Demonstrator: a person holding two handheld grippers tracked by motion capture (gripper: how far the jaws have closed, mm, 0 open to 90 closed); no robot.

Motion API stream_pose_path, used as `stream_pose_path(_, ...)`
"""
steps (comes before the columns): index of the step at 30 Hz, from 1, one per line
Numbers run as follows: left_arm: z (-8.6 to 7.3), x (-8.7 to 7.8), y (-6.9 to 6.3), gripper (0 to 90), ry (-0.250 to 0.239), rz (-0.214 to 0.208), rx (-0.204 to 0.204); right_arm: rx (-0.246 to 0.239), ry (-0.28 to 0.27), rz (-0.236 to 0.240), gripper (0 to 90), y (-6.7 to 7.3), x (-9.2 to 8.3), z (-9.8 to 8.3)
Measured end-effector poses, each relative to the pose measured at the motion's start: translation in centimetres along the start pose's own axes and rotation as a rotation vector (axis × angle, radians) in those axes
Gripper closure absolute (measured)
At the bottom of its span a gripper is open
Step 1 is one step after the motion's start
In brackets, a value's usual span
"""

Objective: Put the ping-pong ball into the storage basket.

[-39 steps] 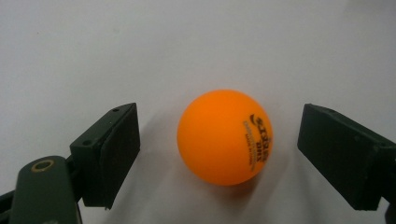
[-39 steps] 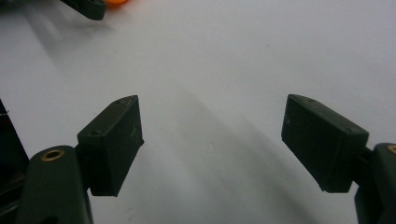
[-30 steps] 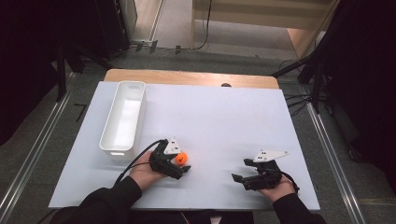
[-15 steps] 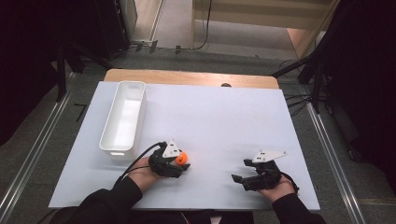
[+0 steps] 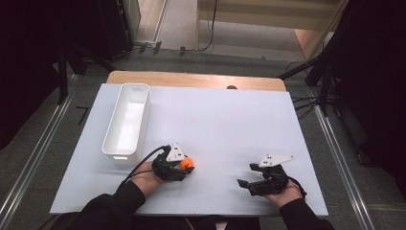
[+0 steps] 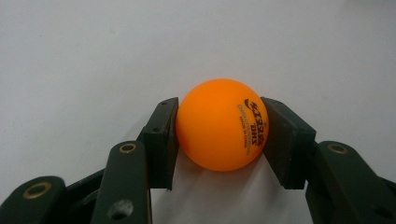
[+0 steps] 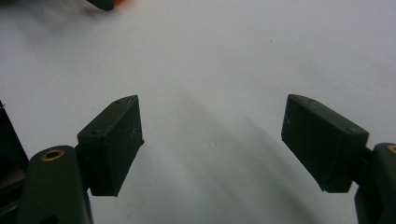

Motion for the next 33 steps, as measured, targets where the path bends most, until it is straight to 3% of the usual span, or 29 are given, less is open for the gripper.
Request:
stream_pose_path(10,-0.04,-0.08,0.11,50.5,-0.002,-0.022,0.002,0.004,-0.003,0.002,19.0,0.0,0.0,0.03)
stream_pose_path(18,0.04,-0.19,0.2,50.5,-0.003,-0.041,-0.036,0.001,0.001,0.007,19.0,0.03,0.0,0.0)
stream_pose_path(22,-0.01,-0.39,0.26,50.5,0.01,-0.044,-0.03,0.002,-0.001,0.007,19.0,0.07,0.0,0.02)
stream_pose_path(30,0.22,-0.75,0.44,50.6,-0.007,-0.054,-0.022,-0.002,0.0,0.008,19.0,0.1,0.02,0.02)
stream_pose_path(33,0.36,-0.86,0.48,50.5,-0.017,-0.061,-0.039,-0.003,0.001,0.007,19.0,0.08,0.03,0.01)
Point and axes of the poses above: each handheld gripper's, and its own axes: x roughly forward along the jaws, z roughly out of its top, y roughly to its left, the point moved 9 cm from there along x, roughly forward along the jaws, and after that the axes turned 1 degree about x, right-handed, at the moved point
